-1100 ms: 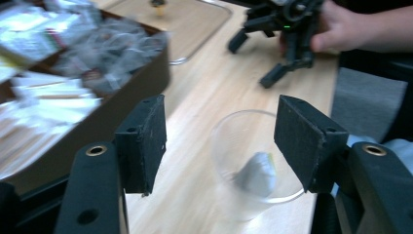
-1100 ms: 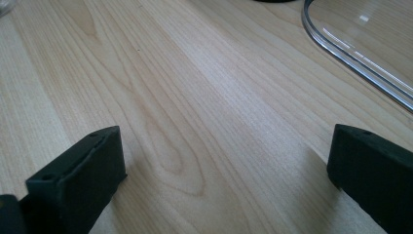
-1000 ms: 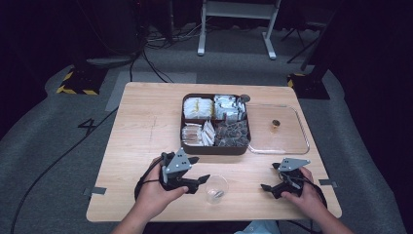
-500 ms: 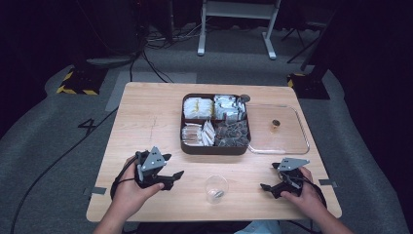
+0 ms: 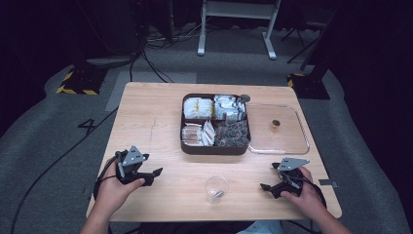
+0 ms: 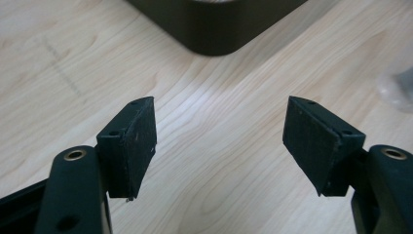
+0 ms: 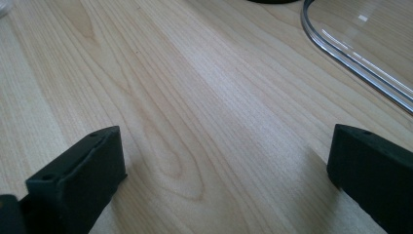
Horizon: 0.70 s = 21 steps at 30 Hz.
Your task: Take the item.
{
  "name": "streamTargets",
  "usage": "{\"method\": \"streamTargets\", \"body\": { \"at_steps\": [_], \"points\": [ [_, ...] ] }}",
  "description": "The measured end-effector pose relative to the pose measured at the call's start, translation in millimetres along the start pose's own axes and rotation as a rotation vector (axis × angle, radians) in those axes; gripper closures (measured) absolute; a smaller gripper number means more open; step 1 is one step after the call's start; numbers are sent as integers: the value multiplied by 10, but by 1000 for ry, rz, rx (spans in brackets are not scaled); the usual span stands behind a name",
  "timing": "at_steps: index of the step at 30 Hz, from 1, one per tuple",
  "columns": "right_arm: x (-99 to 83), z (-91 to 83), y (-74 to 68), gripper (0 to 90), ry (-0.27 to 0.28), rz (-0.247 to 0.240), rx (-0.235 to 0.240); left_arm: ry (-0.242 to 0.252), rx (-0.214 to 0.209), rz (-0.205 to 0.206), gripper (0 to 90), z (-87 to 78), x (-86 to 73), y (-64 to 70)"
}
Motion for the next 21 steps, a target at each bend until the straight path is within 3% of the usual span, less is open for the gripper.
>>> {"method": "streamTargets", "body": {
  "at_steps": [4, 10, 15, 21],
  "points": [
    [0, 0, 0, 4, 0, 0, 0, -26, 12, -35, 285, 24, -122, -124],
    [1, 0, 0, 4, 0, 0, 0, -117, 58, -28, 271, 30, -275, -265],
    [1, 0, 0, 4, 1, 0, 0, -143, 61, -80, 294, 74, -411, -306],
    [1, 0, 0, 4, 0, 1, 0, -190, 82, -112, 288, 107, -560, -357]
  ]
}}
Point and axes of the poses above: each handheld gripper's, and its own axes: z roughly forward along the jaws, x roughly out of its top, y roughly to its right, the point moved 8 cm from there along z, roughly forward along the jaws, and after that the axes turned 4 degrees about y, right-handed, at the moved point
